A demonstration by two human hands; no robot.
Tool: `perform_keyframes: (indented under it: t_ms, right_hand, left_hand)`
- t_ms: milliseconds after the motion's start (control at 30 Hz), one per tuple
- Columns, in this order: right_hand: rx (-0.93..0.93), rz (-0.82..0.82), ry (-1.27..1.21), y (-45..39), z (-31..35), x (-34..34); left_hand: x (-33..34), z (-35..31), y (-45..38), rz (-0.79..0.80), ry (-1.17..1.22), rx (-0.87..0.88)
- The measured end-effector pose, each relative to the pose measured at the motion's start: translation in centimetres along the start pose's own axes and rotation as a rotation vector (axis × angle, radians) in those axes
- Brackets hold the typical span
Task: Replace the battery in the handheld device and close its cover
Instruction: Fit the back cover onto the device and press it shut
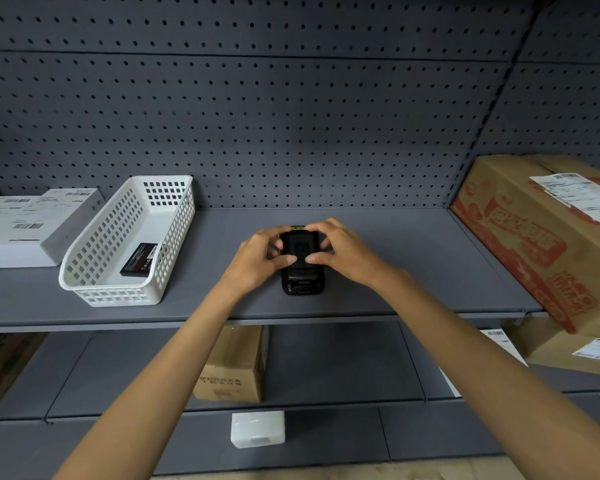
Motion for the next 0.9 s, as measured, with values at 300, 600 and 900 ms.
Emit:
perform_keyframes:
  t_ms: [300,600,900]
  right_hand:
    - [0.002,0.051,0.032,-0.29,-0.33,0.25]
    - [0.004,0.107,0.082,-0.25,-0.53,0.56]
    - [-0.004,0.114,0.107,-0.31,-0.7,0.73]
  left_hand:
    - [0.06,0.12,0.06,0.031,-0.015,-0.031]
    - [0.31,-0.09,0.28,0.08,-0.037,-0.075]
    - [0.44,-0.03,0.67,0.085,-0.015,-0.089]
Point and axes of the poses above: each hand's wrist, its own y-axis away from the middle knuckle, its own x-axis out of the palm, z = x × y, the point moved 5 cm from there along -y, towards the middle knuckle, and after that the axes turned 9 degrees about y, right-handed, at the moved point
